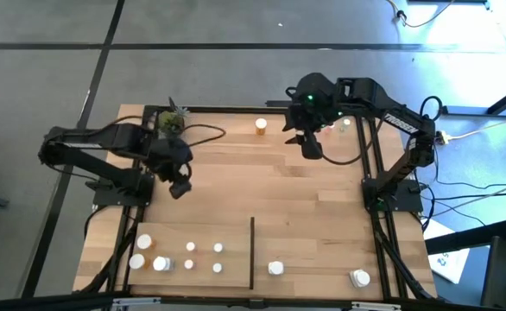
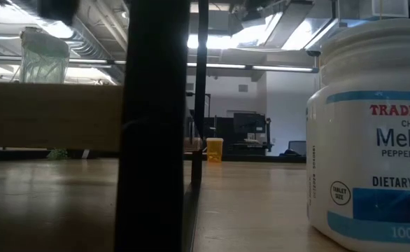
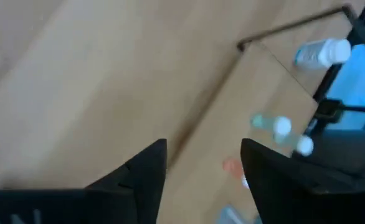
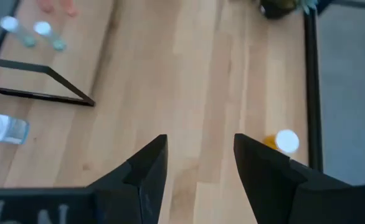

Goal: Pick and place medicine bottles onto shelf by color
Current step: Adjust the big orange pill bottle on the table

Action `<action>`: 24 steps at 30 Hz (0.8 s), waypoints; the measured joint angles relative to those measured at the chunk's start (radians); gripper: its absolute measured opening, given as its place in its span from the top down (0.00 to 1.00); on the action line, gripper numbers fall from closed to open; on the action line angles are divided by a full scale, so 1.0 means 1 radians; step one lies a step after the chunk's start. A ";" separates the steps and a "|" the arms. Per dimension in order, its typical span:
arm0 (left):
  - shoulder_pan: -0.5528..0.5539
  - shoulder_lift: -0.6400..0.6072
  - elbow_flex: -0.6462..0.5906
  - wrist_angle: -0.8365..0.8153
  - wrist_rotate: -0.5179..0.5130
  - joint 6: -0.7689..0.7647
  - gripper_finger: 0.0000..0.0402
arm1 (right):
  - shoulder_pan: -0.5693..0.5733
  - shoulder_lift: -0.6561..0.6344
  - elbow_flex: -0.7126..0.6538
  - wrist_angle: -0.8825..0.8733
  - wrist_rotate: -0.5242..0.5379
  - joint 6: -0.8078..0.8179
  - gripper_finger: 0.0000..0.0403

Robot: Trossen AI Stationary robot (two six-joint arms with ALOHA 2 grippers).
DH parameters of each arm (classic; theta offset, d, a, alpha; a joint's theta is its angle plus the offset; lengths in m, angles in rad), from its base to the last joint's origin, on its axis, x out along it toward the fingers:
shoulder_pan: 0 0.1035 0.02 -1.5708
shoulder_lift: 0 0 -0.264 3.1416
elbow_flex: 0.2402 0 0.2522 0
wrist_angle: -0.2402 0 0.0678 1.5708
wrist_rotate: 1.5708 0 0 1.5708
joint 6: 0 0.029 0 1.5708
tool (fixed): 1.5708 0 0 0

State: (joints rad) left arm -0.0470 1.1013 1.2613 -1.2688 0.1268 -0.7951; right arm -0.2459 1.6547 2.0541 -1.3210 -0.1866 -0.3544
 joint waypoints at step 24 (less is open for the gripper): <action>-0.685 -0.007 0.002 -0.060 -0.060 -0.939 0.51 | 0.011 0.000 0.000 0.031 -0.268 -0.040 0.54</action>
State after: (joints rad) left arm -0.7321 1.0939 1.2636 -1.3292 0.0668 -1.7343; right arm -0.2345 1.6547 2.0541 -1.2898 -0.4549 -0.3948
